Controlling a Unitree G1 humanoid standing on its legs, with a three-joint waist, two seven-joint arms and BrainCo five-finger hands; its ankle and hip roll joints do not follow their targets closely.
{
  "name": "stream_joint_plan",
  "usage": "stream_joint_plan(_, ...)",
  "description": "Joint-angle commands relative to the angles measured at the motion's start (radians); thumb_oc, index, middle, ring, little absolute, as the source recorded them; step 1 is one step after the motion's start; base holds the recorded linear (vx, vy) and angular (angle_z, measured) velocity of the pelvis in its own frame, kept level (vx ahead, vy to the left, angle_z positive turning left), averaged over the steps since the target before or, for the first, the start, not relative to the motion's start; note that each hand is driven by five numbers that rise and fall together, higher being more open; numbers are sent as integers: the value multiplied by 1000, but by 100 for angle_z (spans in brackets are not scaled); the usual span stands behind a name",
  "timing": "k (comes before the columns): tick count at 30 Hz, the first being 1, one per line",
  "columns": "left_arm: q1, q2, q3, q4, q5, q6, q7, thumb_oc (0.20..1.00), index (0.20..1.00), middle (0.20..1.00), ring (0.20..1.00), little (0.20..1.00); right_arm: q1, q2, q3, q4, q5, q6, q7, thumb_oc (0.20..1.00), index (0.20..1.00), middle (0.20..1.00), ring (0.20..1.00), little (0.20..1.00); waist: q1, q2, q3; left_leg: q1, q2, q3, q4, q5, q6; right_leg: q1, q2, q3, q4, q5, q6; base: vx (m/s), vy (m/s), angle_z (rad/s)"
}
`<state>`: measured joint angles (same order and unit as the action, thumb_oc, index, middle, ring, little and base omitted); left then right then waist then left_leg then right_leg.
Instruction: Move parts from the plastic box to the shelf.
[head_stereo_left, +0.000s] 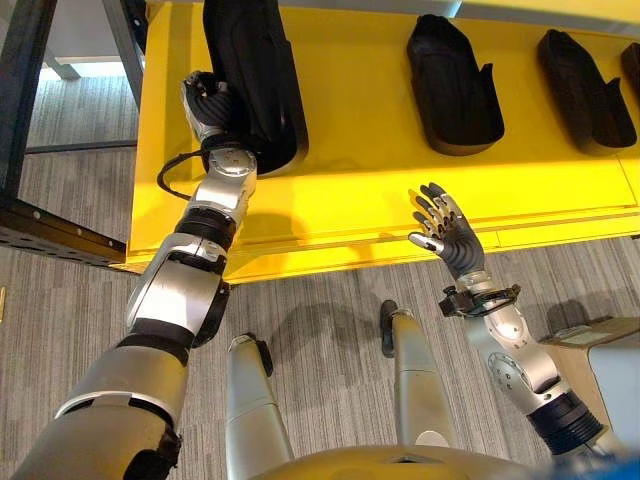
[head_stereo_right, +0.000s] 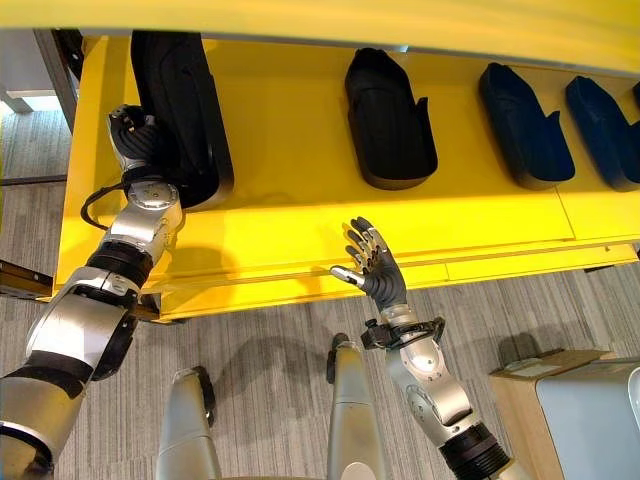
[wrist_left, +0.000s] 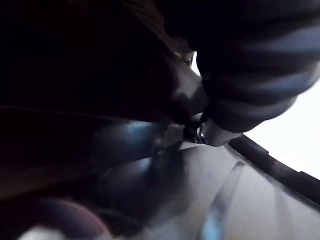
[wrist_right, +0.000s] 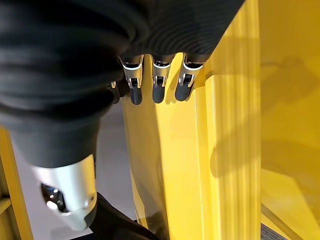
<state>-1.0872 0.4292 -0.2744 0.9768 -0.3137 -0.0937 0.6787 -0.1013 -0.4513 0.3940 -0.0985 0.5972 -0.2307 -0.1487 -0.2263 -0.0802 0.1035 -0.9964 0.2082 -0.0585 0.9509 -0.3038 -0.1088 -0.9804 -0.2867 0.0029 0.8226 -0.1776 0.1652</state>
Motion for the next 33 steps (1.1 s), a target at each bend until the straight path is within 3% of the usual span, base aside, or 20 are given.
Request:
stream_joint_plan(1,-77,-19,-20,100,-10,-22,2,200,200,200,200,200,-26,-58,-2,-76,19,-52,8,1000,1000,1000,1000,1000,-11,22,11,-39,15,1,-82,62,35,-13,18,3,28,-45,-52,-2,-10,-4)
stream_joint_plan(17,-62,-46,18,113,-75,-37,17,200,200,200,200,200,-13,-63,8,-73,31,-51,5,1000,1000,1000,1000,1000,-7,21,-10,-63,18,-3,-95,71,31,-35,23,0,26,-41,-57,0,-1,0)
stream_joint_plan(18,-62,-44,18,116,-69,-33,26,520,520,520,520,520,-13,-64,11,-73,32,-51,6,1000,1000,1000,1000,1000,-6,20,-11,-65,18,-3,-94,71,31,-35,23,-2,27,-41,-57,0,0,0)
stream_joint_plan(19,-61,-44,21,119,-71,-34,33,1000,1000,1000,1000,1000,-13,-65,11,-73,33,-51,4,1000,1000,1000,1000,1000,-5,20,-11,-65,18,-3,-93,71,31,-37,22,-4,30,-42,-56,0,0,0)
stream_joint_plan(28,-54,-53,55,97,-114,-67,83,1000,1000,1000,1000,1000,-25,-79,23,-79,41,-54,-4,1000,1000,1000,1000,1000,2,16,-12,-69,18,-5,-92,69,32,-39,19,-8,34,-45,-54,0,0,0)
stream_joint_plan(33,-41,-53,73,-23,-127,-127,148,1000,1000,1000,1000,1000,-32,-83,28,-81,40,-66,-23,1000,1000,1000,1000,1000,9,12,-13,-73,12,-4,-92,70,32,-39,18,-8,36,-46,-56,0,0,0)
